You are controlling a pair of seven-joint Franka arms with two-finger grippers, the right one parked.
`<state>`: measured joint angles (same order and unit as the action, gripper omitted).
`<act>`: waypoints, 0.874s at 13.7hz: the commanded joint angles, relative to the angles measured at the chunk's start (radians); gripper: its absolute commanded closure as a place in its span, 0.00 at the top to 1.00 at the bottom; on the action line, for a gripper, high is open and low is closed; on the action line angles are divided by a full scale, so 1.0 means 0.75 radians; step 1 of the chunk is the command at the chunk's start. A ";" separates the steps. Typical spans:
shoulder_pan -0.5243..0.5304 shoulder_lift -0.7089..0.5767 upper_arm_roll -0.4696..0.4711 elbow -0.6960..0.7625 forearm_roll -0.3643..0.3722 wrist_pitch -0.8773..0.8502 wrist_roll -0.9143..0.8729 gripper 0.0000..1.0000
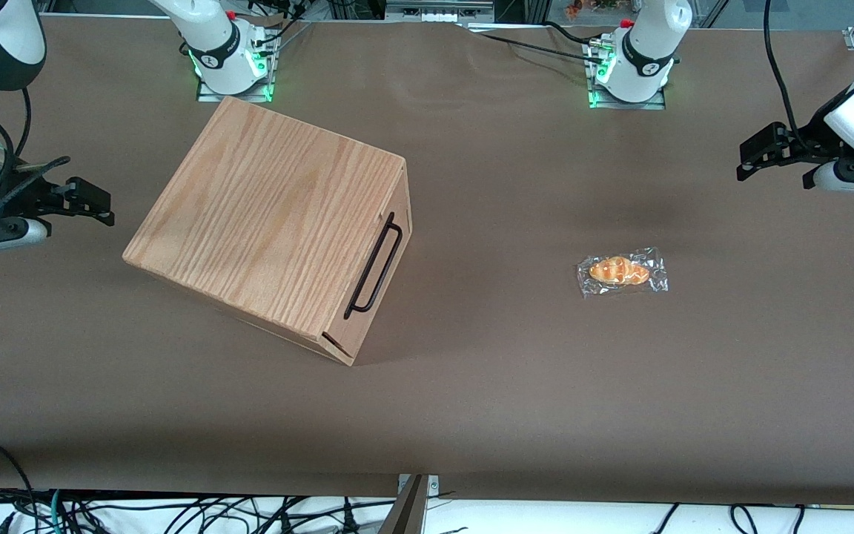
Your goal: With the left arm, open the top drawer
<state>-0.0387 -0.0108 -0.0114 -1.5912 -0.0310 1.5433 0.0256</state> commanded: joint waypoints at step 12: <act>-0.004 0.033 -0.005 0.027 0.052 -0.049 -0.001 1.00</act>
<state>-0.0387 -0.0091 -0.0114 -1.5912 -0.0310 1.5389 0.0256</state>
